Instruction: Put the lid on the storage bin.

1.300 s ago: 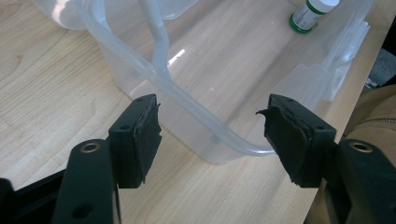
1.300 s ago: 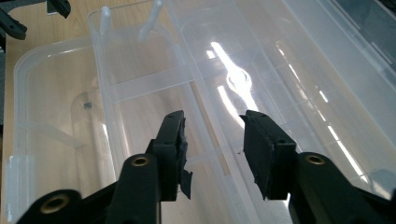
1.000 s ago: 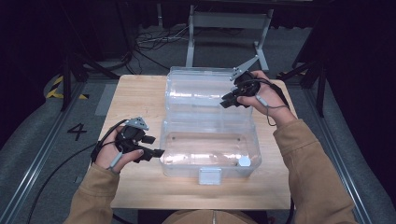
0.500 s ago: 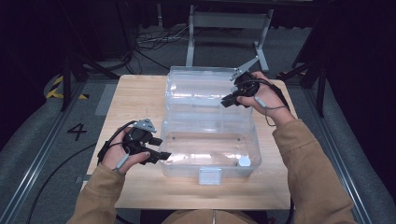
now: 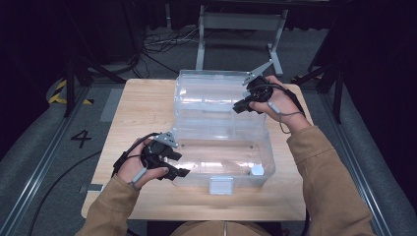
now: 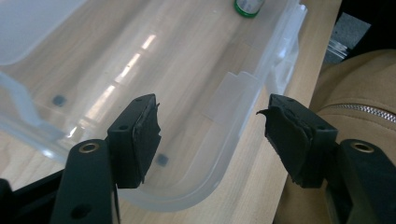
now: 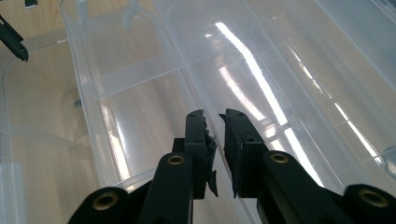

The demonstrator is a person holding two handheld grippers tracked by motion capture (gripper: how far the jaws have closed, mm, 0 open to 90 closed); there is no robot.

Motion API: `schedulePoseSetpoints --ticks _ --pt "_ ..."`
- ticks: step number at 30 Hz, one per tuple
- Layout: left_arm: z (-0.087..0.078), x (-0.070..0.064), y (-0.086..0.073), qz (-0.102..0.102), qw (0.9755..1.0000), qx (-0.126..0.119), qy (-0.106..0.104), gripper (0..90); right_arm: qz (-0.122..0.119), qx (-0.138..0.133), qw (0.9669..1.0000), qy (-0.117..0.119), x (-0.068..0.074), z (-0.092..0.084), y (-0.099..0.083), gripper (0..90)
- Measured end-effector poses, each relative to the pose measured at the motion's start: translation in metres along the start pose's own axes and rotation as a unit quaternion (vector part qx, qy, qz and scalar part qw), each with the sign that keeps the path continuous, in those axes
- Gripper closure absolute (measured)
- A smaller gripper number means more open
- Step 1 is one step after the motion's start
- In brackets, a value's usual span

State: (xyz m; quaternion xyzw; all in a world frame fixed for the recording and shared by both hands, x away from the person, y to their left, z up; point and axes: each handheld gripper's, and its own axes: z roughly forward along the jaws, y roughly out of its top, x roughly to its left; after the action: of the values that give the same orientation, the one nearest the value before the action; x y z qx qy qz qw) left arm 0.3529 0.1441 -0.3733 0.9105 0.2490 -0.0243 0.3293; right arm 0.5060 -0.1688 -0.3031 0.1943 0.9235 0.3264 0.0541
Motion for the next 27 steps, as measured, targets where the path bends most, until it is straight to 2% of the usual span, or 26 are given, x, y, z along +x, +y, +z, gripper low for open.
schedulePoseSetpoints --ticks 5,11,12,15,19,20,25,27 --pt "0.011 -0.005 0.001 0.011 0.9996 0.023 -0.012 37.9 -0.001 0.0 1.0 0.0 0.0 -0.001 0.0 80.3" --pt "0.021 -0.007 0.002 0.022 0.9988 0.032 -0.029 42.7 -0.003 -0.002 1.0 -0.003 0.001 -0.001 -0.001 80.4" --pt "0.024 -0.008 0.002 0.029 0.9982 0.039 -0.034 43.4 0.0 -0.001 1.0 -0.004 0.002 -0.001 -0.001 80.5" --pt "0.028 -0.009 0.002 0.031 0.9979 0.044 -0.037 45.8 -0.002 -0.003 1.0 -0.004 0.002 -0.001 -0.001 80.5" --pt "0.035 -0.009 0.001 0.031 0.9971 0.055 -0.043 56.8 -0.005 -0.003 1.0 -0.004 0.002 -0.001 -0.002 80.6" --pt "0.036 -0.009 0.001 0.035 0.9966 0.062 -0.041 61.0 -0.005 -0.003 1.0 -0.004 0.002 -0.001 -0.002 80.6" --pt "0.037 -0.008 0.001 0.035 0.9972 0.063 -0.02 72.4 -0.004 -0.005 1.0 -0.005 0.002 -0.001 -0.002 80.7" --pt "0.037 -0.008 0.001 0.035 0.9972 0.063 -0.021 74.6 -0.003 -0.005 1.0 -0.005 0.002 -0.001 -0.002 80.7"
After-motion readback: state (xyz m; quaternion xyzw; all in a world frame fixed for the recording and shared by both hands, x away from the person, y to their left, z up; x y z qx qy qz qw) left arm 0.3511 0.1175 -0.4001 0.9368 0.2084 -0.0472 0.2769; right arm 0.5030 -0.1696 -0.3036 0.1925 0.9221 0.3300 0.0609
